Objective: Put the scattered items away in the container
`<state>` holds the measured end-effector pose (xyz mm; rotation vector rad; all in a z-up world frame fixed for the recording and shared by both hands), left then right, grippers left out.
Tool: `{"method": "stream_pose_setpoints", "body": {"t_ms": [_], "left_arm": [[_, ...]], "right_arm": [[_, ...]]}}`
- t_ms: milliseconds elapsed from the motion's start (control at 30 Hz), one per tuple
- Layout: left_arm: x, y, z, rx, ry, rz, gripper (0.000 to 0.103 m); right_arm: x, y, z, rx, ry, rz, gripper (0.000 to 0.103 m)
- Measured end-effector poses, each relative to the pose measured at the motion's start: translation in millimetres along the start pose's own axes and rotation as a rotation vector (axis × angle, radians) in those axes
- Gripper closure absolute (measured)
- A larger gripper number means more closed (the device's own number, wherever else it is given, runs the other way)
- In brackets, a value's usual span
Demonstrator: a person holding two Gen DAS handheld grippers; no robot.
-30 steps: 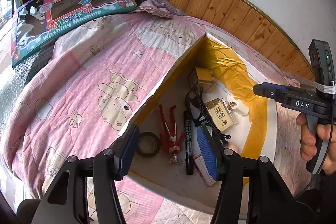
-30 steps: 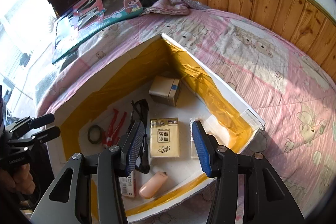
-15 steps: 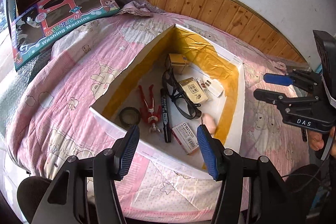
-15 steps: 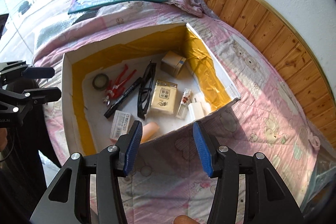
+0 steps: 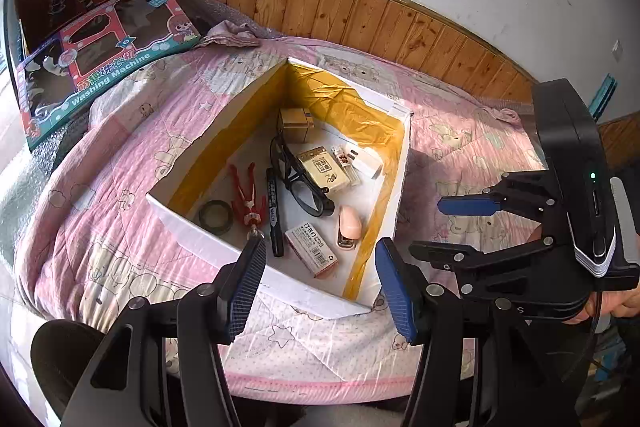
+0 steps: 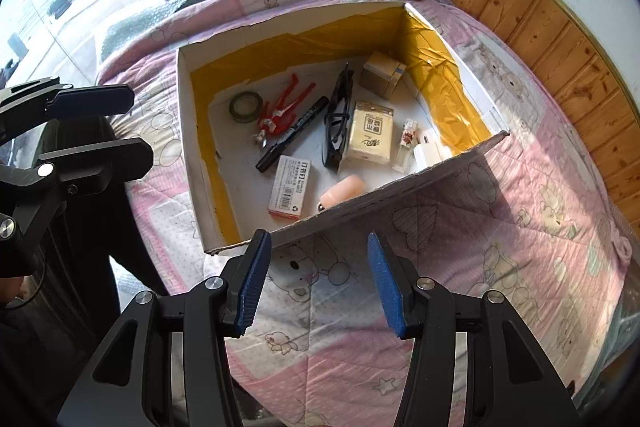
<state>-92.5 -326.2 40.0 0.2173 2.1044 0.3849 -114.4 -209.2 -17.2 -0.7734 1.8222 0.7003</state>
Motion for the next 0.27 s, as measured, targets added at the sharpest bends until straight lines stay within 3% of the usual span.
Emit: {"method": "stream_pose_setpoints", "body": {"t_ms": [267], "left_arm": [[-6.0,1.4,4.1,-0.005,0.009,-0.024,0.045]], "right_arm": [[-15.1,-10.9,1.8,0.001,0.043,-0.014,0.05]]}}
Point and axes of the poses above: each gripper's, at about its wrist camera, not at the fingertips, and x roughly the way its jaws point, y to its right, z to its underside, the point moved 6 cm from there along x, roughly the way its jaws point, and after that the axes turned 12 degrees about -x, right-handed, at the moved point
